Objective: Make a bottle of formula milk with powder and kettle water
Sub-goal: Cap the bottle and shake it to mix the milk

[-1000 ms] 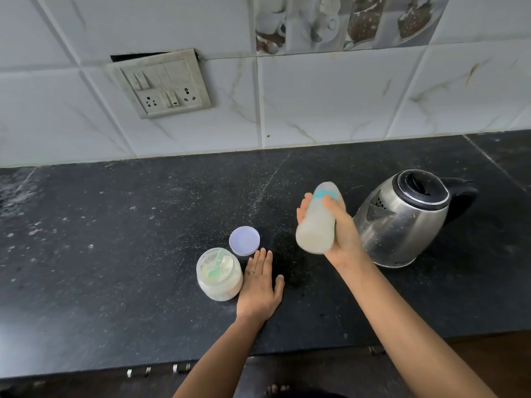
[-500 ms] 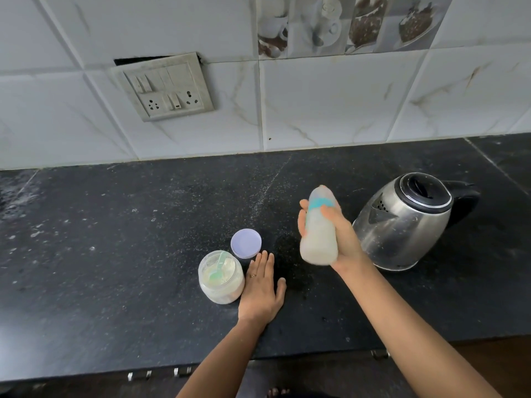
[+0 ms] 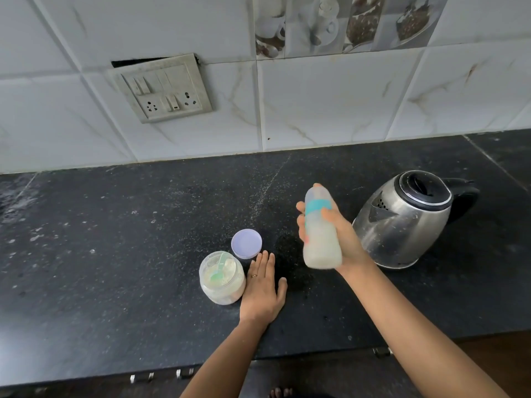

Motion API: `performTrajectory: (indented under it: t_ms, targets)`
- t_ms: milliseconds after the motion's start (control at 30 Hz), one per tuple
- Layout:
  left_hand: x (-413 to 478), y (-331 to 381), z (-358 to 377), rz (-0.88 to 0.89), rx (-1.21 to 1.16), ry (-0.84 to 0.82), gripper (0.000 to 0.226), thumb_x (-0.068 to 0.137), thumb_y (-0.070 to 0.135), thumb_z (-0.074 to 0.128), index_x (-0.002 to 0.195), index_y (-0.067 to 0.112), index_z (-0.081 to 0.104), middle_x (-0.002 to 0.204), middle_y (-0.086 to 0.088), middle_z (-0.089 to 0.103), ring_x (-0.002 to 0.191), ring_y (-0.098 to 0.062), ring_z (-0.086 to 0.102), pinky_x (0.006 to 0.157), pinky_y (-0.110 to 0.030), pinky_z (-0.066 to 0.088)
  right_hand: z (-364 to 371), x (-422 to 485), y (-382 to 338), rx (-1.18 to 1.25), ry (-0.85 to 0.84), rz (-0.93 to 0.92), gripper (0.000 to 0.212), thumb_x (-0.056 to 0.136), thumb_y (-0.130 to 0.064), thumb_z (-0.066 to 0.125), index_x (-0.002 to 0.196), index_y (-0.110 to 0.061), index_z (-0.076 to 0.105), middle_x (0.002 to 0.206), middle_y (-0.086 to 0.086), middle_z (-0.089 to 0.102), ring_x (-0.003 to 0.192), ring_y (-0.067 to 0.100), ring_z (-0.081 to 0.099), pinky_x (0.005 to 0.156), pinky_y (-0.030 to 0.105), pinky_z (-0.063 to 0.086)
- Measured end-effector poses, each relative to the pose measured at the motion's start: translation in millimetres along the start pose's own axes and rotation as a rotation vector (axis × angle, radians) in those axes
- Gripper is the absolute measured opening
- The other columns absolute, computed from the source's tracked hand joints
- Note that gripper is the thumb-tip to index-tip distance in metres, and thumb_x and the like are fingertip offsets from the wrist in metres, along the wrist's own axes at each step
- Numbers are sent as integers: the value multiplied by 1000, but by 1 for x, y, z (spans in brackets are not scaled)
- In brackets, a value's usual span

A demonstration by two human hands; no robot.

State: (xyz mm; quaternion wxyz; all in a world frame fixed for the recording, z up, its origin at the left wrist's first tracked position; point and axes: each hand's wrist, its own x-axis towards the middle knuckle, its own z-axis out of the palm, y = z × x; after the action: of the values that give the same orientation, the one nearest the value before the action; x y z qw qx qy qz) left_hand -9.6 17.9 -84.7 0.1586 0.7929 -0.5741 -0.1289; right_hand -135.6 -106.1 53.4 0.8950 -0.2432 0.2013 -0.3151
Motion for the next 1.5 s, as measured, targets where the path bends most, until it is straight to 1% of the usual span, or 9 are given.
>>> performTrajectory:
  t_ms: [300, 533, 700, 833, 967, 1100, 1200, 1367, 1500]
  targets:
    - [0, 0, 1, -4, -4, -3, 78, 88, 53, 7, 154, 12, 14, 162, -4, 7, 148, -12, -4, 114, -23, -15, -3, 0, 0, 193, 118, -42, 63, 64, -28, 81, 116, -9, 50, 91, 10, 62, 67, 19, 67, 54, 29, 58]
    - [0, 0, 2, -1, 0, -2, 78, 87, 53, 5, 154, 12, 13, 162, -3, 7, 148, -12, -4, 115, -23, -15, -6, -3, -4, 138, 10, -18, 104, 44, -23, 93, 134, -14, 42, 99, 12, 64, 70, 20, 67, 54, 30, 58]
    - [0, -1, 1, 2, 6, -5, 78, 88, 52, 6, 154, 11, 14, 162, -4, 7, 148, -13, -4, 113, -22, -17, 3, -9, -5, 16, -95, 13, 87, 60, -26, 85, 134, -17, 40, 102, 12, 62, 70, 20, 62, 56, 29, 56]
    - [0, -1, 2, -8, 2, -9, 77, 88, 52, 6, 154, 12, 14, 162, -4, 7, 148, -13, -4, 115, -25, -13, 0, -5, -4, 206, -43, 4, 101, 48, -22, 93, 135, -13, 43, 100, 12, 67, 71, 20, 67, 57, 29, 59]
    - [1, -2, 4, -9, 3, -14, 79, 87, 53, 5, 154, 12, 12, 162, -4, 6, 148, -14, -5, 116, -26, -13, 5, -8, -1, 42, -35, -11, 85, 58, -22, 85, 134, -17, 47, 105, 13, 63, 68, 19, 62, 53, 29, 56]
    - [1, -1, 3, 0, 17, -13, 80, 86, 53, 2, 154, 11, 12, 162, -5, 6, 148, -14, -5, 114, -25, -15, 4, -11, 5, 213, 48, -35, 56, 67, -20, 78, 117, -8, 58, 102, 12, 59, 74, 23, 65, 60, 33, 58]
    - [0, -1, 1, 10, 21, -7, 82, 85, 53, 1, 153, 10, 13, 162, -6, 6, 149, -15, -4, 112, -23, -18, 6, -16, 13, 131, -31, 17, 71, 64, -23, 81, 125, -9, 46, 95, 12, 60, 67, 21, 63, 55, 29, 57]
    - [-1, 0, 0, 11, 20, -9, 74, 91, 49, 7, 153, 9, 12, 162, -7, 6, 149, -16, -3, 111, -23, -18, 13, -13, 19, 175, 199, -2, 53, 86, -65, 50, 107, -17, 52, 73, 5, 62, 55, 16, 67, 46, 25, 56]
    - [-1, -1, 1, 17, 7, -4, 80, 86, 51, 3, 153, 9, 14, 162, -7, 8, 149, -16, -1, 113, -24, -16, 16, -14, 22, 155, 268, -86, 46, 87, -48, 57, 121, -16, 53, 99, 8, 62, 69, 18, 71, 57, 30, 60]
